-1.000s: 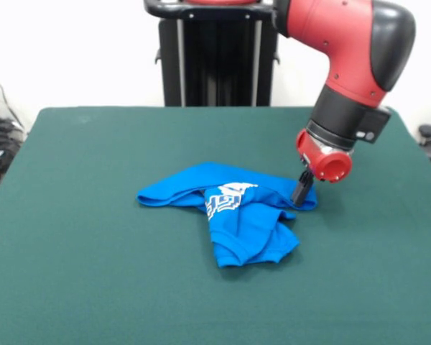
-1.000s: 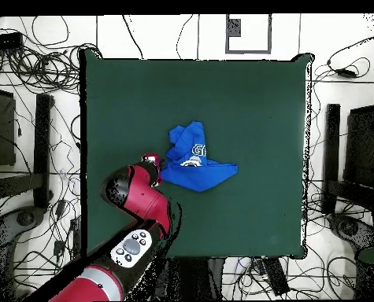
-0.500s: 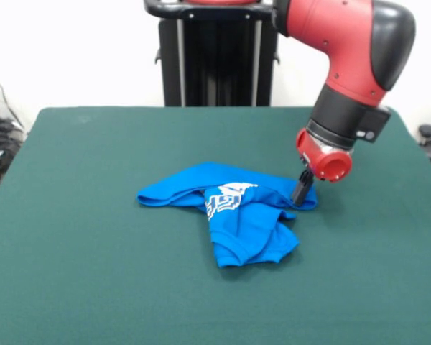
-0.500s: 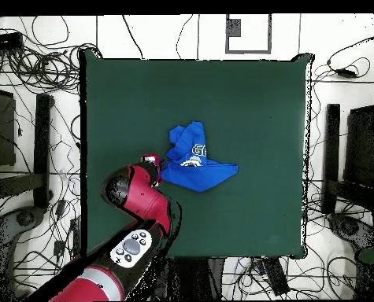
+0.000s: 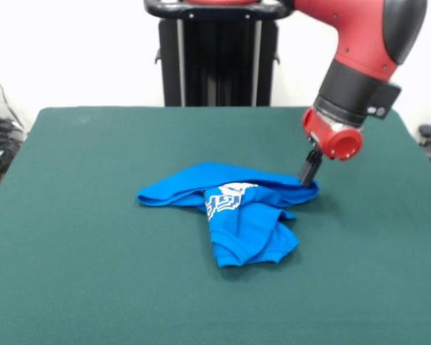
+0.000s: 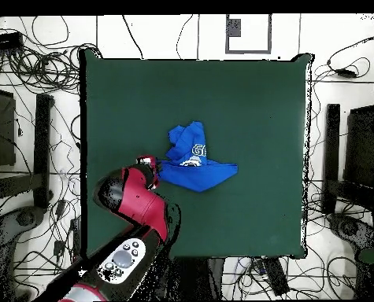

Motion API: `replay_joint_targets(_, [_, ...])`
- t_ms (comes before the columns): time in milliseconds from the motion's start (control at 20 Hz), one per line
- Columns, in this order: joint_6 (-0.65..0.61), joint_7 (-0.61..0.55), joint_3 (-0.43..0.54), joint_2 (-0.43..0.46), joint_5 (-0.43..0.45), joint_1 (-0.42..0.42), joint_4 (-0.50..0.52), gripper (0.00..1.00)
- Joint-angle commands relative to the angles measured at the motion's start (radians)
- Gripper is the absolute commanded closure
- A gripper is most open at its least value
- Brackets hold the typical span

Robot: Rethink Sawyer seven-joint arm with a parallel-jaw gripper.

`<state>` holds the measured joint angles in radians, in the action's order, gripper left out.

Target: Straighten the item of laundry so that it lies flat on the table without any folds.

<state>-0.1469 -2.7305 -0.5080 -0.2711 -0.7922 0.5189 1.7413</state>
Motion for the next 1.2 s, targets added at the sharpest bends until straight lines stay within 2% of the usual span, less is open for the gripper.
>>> replay_joint_targets(50, [-0.165,-0.123,0.032,-0.047,0.05,0.024,0.048,1.0])
replay_joint_targets(550, [-0.172,-0.113,0.043,-0.091,0.097,0.002,0.076,1.0])
replay_joint_targets(750, [-0.222,-0.066,0.025,-0.18,0.142,-0.013,0.126,1.0])
replay_joint_targets(950, [-0.215,0.038,0.034,-0.323,0.224,-0.077,0.195,1.0])
replay_joint_targets(1050, [-0.272,0.072,0.008,-0.392,0.274,-0.091,0.192,1.0])
replay_joint_targets(1200, [-0.39,0.023,-0.112,-0.413,0.349,-0.021,0.125,1.0])
